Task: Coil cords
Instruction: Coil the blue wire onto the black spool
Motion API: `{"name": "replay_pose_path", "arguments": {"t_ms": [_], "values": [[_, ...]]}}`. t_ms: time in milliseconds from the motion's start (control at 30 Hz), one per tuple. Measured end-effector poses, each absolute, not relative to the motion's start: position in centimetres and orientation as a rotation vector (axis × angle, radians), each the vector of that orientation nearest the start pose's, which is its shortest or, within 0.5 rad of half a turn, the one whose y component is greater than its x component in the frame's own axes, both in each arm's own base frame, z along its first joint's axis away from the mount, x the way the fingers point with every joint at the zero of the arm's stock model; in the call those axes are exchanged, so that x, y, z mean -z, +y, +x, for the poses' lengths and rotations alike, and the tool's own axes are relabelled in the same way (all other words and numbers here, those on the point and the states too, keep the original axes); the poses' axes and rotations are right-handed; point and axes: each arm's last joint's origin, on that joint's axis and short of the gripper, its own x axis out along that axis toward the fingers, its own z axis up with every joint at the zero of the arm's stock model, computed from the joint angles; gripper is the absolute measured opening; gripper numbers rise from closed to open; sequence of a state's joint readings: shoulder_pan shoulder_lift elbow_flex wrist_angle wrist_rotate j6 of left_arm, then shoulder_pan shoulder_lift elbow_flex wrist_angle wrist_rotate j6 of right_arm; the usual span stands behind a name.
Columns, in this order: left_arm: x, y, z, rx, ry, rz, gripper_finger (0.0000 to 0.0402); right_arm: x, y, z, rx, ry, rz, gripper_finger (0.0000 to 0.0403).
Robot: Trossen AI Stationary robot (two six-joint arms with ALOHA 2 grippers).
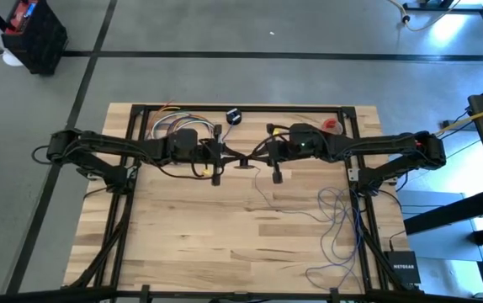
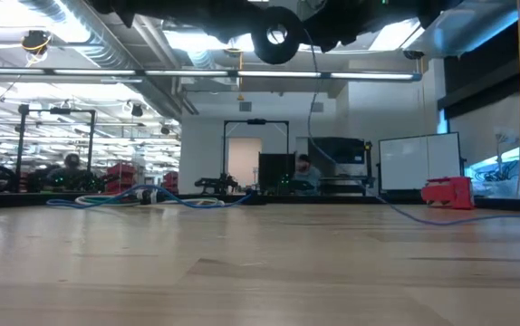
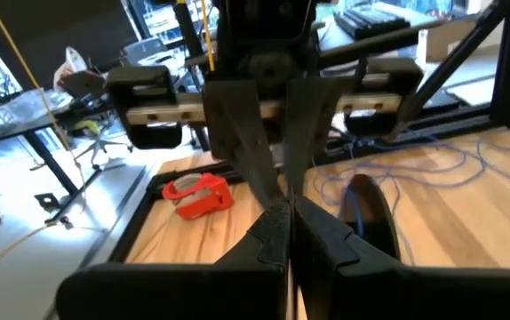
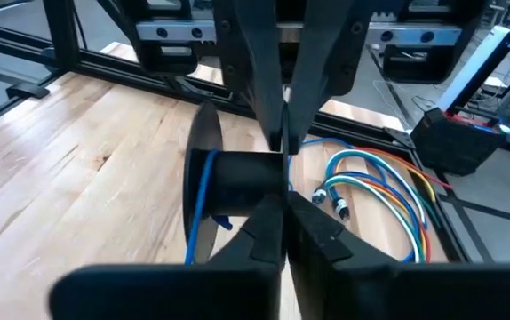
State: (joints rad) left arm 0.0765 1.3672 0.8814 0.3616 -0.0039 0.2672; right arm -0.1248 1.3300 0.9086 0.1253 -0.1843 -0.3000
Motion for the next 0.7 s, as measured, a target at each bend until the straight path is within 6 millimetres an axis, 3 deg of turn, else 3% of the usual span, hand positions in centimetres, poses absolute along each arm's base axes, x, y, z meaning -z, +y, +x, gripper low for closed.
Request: {"name": "replay_pose_path", "arguments": {"t_ms": [167, 700], "values": [[-28.81, 2.24, 30.72, -0.057, 0.133, 0.287, 0.0001, -28.58, -3.16, 29.51, -0.098, 0.291, -0.213, 0.0025], [-28.92, 2.22, 30.71, -0.058, 0.122, 0.26, 0.0001, -28.87, -3.19, 29.61, -0.091, 0.257, -0.204, 0.0007]]}}
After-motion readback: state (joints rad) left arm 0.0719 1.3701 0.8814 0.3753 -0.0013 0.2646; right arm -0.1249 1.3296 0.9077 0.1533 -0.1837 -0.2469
